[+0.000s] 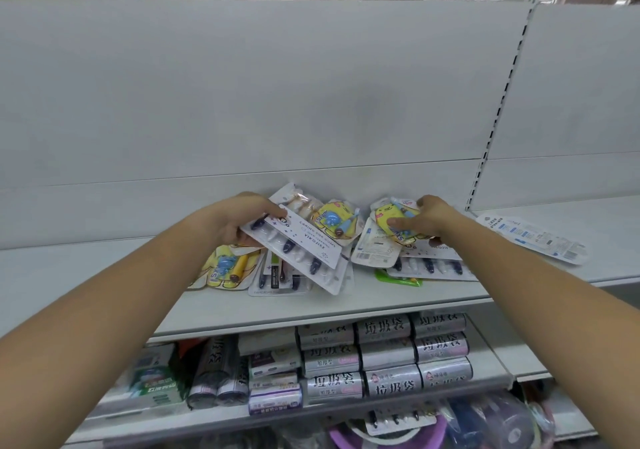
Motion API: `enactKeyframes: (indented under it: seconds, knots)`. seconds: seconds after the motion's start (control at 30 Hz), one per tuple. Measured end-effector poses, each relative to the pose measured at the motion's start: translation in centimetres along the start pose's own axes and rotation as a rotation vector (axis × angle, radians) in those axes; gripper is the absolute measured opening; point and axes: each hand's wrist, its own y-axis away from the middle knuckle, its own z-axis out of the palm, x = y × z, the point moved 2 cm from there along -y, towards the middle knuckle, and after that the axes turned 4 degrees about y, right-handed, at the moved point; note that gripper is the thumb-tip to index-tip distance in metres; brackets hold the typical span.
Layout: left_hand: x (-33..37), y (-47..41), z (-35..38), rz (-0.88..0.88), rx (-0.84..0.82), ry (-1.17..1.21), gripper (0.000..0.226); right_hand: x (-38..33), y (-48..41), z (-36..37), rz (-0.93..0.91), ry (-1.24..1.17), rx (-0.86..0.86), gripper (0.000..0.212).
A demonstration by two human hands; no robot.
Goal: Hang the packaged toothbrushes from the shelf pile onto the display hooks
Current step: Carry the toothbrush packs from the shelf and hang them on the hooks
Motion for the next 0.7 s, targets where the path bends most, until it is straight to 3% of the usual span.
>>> enactKeyframes:
  seconds: [0.13, 0.3, 0.4, 0.7]
  knots:
    - [-0.7, 1.3, -0.8, 0.042, 0.053, 0.031, 0.013, 0.7, 0.4, 0.4, -0.003, -0.253, 0.007, 0.068]
    - [-2.1, 2.9, -2.4, 0.06, 0.109, 0.147, 0.024, 1.0, 0.7, -0.1, 0.1, -0.536, -0.027, 0.068]
    - [-3.2, 4.0, -3.6, 0.065, 0.129, 0.237, 0.032, 1.2, 1.3, -0.8, 0.135, -0.649, -0.066, 0.049]
    - [-7.8, 9.6, -5.0, 0.243, 0.327, 0.466, 0.06, -1.7, 4.6, -0.1, -0.128, -0.877, -0.245, 0.054]
